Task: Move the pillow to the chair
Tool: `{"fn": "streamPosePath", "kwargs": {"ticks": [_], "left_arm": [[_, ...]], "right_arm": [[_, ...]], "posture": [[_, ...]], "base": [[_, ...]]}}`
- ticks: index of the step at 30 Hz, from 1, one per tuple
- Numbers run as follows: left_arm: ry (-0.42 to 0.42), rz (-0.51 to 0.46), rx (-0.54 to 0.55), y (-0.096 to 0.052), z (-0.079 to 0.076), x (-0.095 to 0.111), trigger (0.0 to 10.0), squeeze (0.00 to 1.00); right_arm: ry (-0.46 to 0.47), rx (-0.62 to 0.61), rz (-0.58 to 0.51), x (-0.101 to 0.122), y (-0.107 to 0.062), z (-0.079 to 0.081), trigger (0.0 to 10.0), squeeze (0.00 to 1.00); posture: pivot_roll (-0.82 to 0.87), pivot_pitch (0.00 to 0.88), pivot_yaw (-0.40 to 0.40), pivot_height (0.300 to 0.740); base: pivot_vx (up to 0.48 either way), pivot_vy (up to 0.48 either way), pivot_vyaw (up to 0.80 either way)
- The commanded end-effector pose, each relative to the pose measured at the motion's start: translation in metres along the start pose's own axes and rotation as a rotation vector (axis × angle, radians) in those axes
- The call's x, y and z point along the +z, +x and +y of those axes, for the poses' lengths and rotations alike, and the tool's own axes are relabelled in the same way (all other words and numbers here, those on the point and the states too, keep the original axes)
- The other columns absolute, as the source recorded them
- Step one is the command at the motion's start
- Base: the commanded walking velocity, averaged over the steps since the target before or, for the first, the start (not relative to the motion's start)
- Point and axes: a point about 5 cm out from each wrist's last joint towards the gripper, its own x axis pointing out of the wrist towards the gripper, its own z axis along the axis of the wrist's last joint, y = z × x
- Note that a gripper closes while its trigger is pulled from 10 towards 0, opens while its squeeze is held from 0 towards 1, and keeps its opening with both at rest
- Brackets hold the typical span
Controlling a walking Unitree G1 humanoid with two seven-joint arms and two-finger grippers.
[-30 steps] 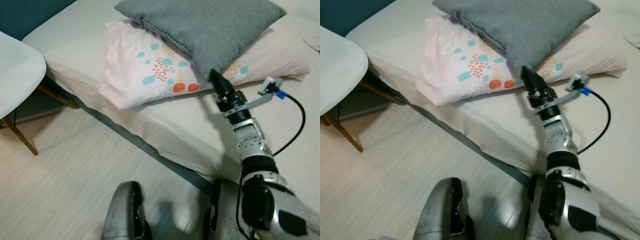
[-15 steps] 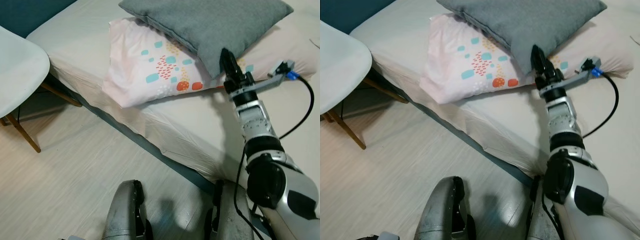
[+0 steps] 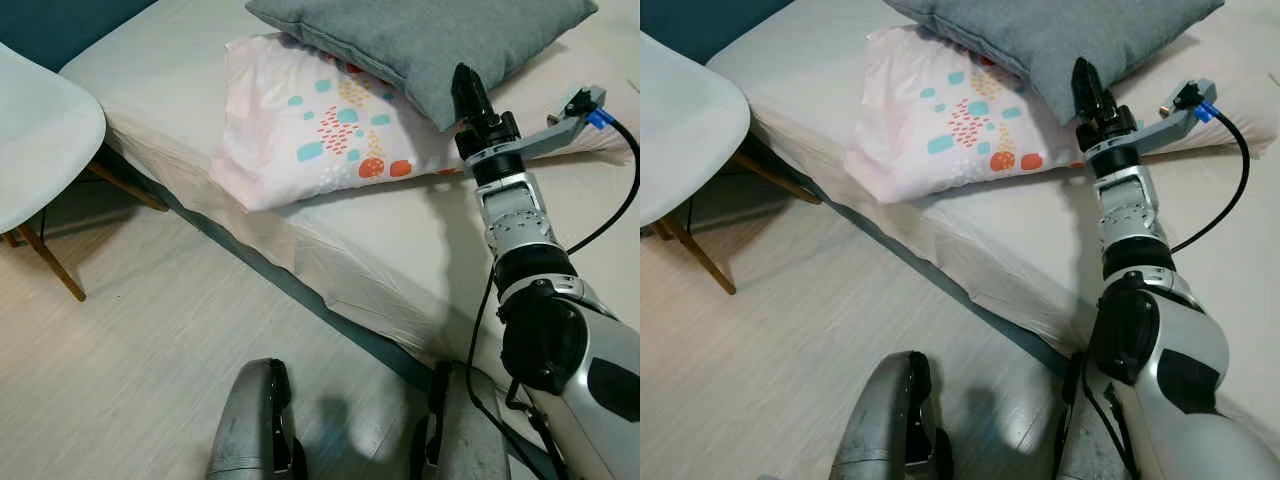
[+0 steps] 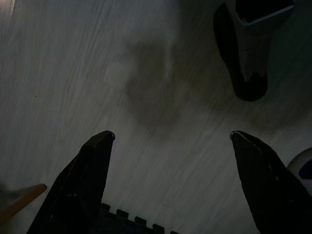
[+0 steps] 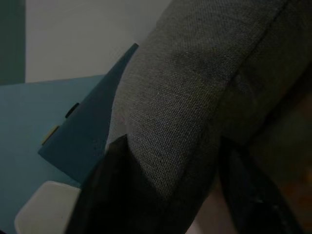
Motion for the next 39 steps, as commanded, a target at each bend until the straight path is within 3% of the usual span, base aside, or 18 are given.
{"fn": "streamPosePath", "kwargs": {"ticks": [1,15,16,18,19,23,25,26,28,30,36,39], "left_arm": [[-0.006,0.066,0.012,-0.009,0.005,-0.015,10.0,0.0],[-0.014,0.06,0.014,0.005,0.002,-0.005,10.0,0.0],[-0.022,0.053,0.025,0.01,0.004,-0.001,10.0,0.0],[-0.032,0.027,0.075,0.026,0.013,0.018,10.0,0.0],[-0.035,-0.005,0.149,0.037,0.027,0.037,10.0,0.0],[-0.039,-0.036,0.226,0.043,0.041,0.054,10.0,0.0],[-0.043,-0.086,0.352,0.051,0.064,0.083,10.0,0.0],[-0.043,-0.086,0.352,0.051,0.064,0.083,10.0,0.0],[-0.066,-0.141,0.45,0.056,0.082,0.112,10.0,0.0],[-0.075,-0.16,0.47,0.059,0.085,0.123,10.0,0.0],[-0.143,-0.186,0.437,0.069,0.071,0.136,10.0,0.0],[-0.19,-0.178,0.388,0.075,0.057,0.136,10.0,0.0]], "right_arm": [[-0.002,-0.001,0.025,-0.007,0.001,0.002,0.0,0.0],[-0.066,-0.051,0.113,-0.028,-0.01,-0.005,0.0,0.0],[-0.052,-0.058,0.144,-0.041,-0.015,-0.005,0.0,0.0],[-0.014,-0.031,0.263,-0.087,-0.033,0.002,0.0,0.0],[0.048,0.04,0.337,-0.122,-0.048,0.017,0.0,0.0],[0.093,0.145,0.384,-0.144,-0.057,0.034,0.0,0.0],[0.142,0.337,0.469,-0.169,-0.075,0.064,0.0,0.0],[0.142,0.337,0.469,-0.169,-0.075,0.064,0.0,0.0],[0.149,0.377,0.518,-0.179,-0.09,0.075,0.0,0.0],[0.131,0.373,0.532,-0.178,-0.093,0.074,0.0,0.0],[0.063,0.389,0.501,-0.161,-0.091,0.073,0.0,0.0],[0.095,0.419,0.454,-0.15,-0.089,0.075,0.0,0.0]], "posture": [[0.27,0.366,0.128,0.515],[0.22,0.316,0.11,0.515],[0.2,0.297,0.098,0.515],[0.16,0.231,0.077,0.515],[0.14,0.199,0.072,0.515],[0.12,0.158,0.062,0.515],[0.09,0.096,0.045,0.515],[0.09,0.096,0.045,0.515],[0.07,0.042,0.035,0.515],[0.06,0.016,0.032,0.515],[0.04,0.0,0.03,0.515],[0.03,0.0,0.027,0.52]], "base": [[0.0,0.0,0.0],[0.0,0.0,0.0],[0.0,0.0,0.0],[0.0,0.0,0.0],[0.0,0.0,0.0],[0.0,0.0,0.0],[0.0,0.0,0.0],[0.0,0.0,0.0],[0.0,0.0,0.0],[0.0,0.0,0.0],[0.0,0.0,0.0],[0.0,0.0,0.0]]}}
